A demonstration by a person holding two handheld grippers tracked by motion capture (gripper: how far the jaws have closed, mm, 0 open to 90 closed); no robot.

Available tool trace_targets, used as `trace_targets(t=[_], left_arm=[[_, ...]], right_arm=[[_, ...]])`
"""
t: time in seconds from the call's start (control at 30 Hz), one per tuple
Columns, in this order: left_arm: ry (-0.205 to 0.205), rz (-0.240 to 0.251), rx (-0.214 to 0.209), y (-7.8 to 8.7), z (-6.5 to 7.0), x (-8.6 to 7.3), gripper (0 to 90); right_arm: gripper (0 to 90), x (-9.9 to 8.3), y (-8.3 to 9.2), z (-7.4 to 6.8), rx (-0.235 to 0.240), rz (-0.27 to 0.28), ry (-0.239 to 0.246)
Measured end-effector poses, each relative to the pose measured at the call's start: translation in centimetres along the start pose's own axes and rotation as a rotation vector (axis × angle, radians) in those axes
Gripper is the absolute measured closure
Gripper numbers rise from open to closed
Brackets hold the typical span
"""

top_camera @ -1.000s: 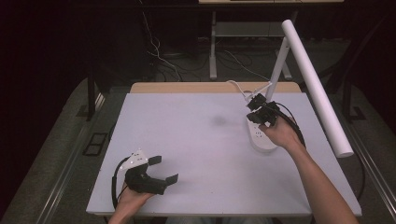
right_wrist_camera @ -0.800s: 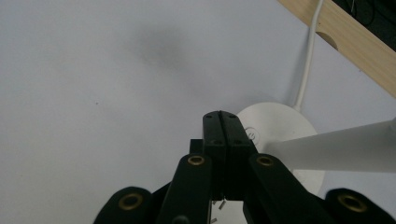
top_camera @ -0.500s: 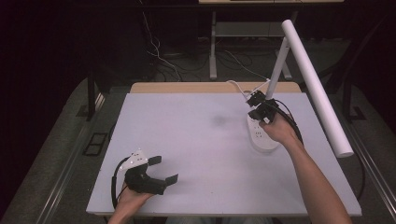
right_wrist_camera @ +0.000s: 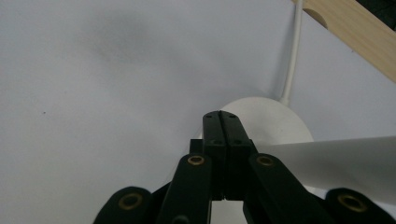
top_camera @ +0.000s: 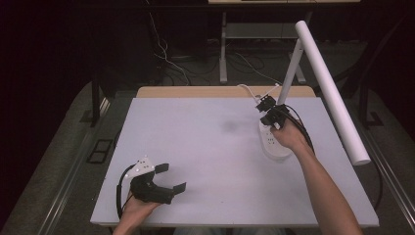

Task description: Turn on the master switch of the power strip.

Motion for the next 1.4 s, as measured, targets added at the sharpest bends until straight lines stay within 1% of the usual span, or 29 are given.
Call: trace_targets(t=[0.17, 0.3, 0.43, 0.47, 0.57, 0.6, 0.67, 0.7, 0.73, 0.77, 0.8, 0.9, 0.93, 1.07, 1.2, 1.3, 1.4], left_arm=[[0.001, -0.001, 0.004, 0.1, -0.1, 0.0, 0.0], [0.003, -0.002, 0.003, 0.1, -0.1, 0.0, 0.0], [0.003, -0.002, 0.0, 0.1, -0.1, 0.0, 0.0], [0.004, -0.002, -0.001, 0.1, -0.1, 0.0, 0.0], [0.002, -0.004, -0.001, 0.1, -0.2, 0.0, 0.0], [0.003, -0.004, -0.002, 0.1, -0.1, 0.0, 0.0], [0.003, -0.004, -0.002, 0.1, -0.1, 0.0, 0.0], [0.003, -0.004, -0.002, 0.1, -0.1, 0.0, 0.0], [0.002, -0.005, -0.002, 0.1, -0.1, 0.0, 0.0], [0.001, -0.005, -0.001, 0.1, -0.1, 0.0, 0.0], [0.001, -0.006, 0.0, 0.0, -0.1, 0.0, 0.0], [0.001, -0.008, 0.006, 0.0, -0.2, 0.0, 0.0], [0.001, -0.008, 0.006, 0.0, -0.2, 0.0, 0.0], [0.002, -0.006, 0.007, 0.0, -0.2, -0.1, 0.0], [0.0, -0.008, 0.007, 0.0, -0.2, -0.1, 0.0], [0.003, -0.008, 0.007, 0.0, -0.2, -0.1, 0.0], [0.003, -0.008, 0.008, 0.0, -0.2, -0.1, 0.0]], right_arm=[[89.5, 0.1, -0.6, 0.0, -0.005, -0.005, -0.005], [89.4, 0.2, -1.4, -0.1, -0.029, -0.018, -0.013], [89.4, 0.2, -1.8, -0.2, -0.038, -0.028, -0.016], [89.4, 0.3, -2.0, -0.3, -0.05, -0.029, -0.016], [89.4, 0.2, -2.4, -0.3, -0.062, -0.038, -0.007], [89.4, 0.2, -2.5, -0.4, -0.066, -0.045, -0.014], [89.4, 0.1, -2.8, -0.5, -0.084, -0.058, -0.012], [89.4, 0.1, -2.8, -0.5, -0.084, -0.058, -0.012], [89.4, 0.1, -3.0, -0.5, -0.1, -0.062, -0.009], [89.4, 0.1, -3.0, -0.5, -0.1, -0.062, -0.009], [89.4, 0.0, -3.2, -0.5, -0.114, -0.07, -0.003], [89.3, 0.0, -3.4, -0.6, -0.116, -0.076, -0.001], [89.3, -0.1, -3.4, -0.7, -0.116, -0.065, -0.006], [89.3, -0.1, -3.5, -0.7, -0.118, -0.057, -0.006], [89.3, -0.1, -3.5, -0.8, -0.124, -0.057, 0.0], [89.3, -0.1, -3.5, -1.0, -0.137, -0.061, 0.015], [89.3, -0.1, -3.5, -0.9, -0.136, -0.059, 0.012]])
Point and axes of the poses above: each handheld gripper's, and its own axes: y roughly backward along the jaws, x roughly out of its top, z roughly to its right, the point moved 1 cm from there along -y, roughly forward along the jaws, and after that the axes turned 9 degrees about -y, right-handed, at the moved point
